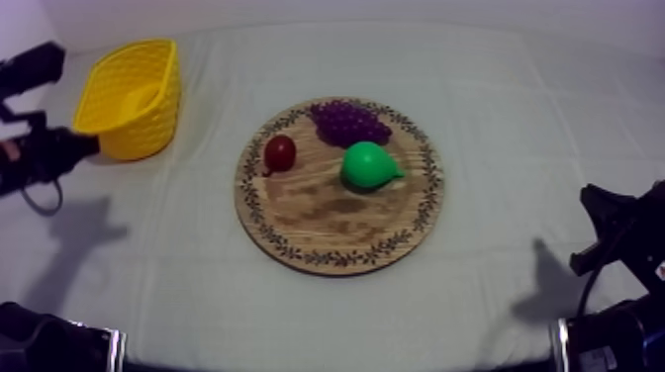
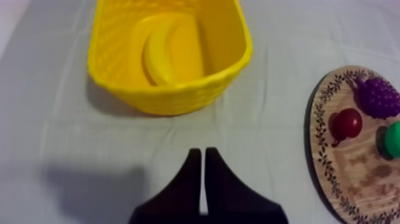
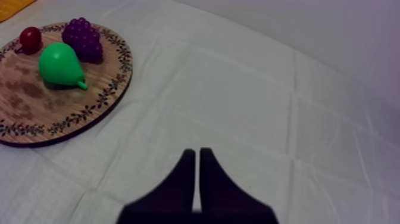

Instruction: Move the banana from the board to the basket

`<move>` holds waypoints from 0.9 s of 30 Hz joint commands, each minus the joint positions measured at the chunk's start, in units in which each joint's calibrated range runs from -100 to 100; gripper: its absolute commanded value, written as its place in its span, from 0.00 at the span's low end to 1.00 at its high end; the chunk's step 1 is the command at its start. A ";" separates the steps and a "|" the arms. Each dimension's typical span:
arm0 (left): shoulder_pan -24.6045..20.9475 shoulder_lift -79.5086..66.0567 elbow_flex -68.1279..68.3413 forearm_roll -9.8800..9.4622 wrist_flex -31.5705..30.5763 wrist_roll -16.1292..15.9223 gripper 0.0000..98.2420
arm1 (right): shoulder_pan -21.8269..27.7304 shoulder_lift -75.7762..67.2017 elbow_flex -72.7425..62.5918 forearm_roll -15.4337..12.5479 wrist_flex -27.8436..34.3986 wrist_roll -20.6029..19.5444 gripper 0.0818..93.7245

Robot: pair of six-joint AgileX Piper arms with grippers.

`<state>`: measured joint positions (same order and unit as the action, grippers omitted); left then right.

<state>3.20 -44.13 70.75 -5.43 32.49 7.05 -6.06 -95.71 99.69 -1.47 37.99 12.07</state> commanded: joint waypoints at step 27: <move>-5.79 -52.05 28.81 3.55 -0.08 3.18 0.00 | 0.01 -0.04 -0.03 -0.02 -0.01 0.02 0.00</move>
<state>-2.38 -94.43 99.54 -1.85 32.58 8.05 -6.06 -95.71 99.69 -1.47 37.99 12.09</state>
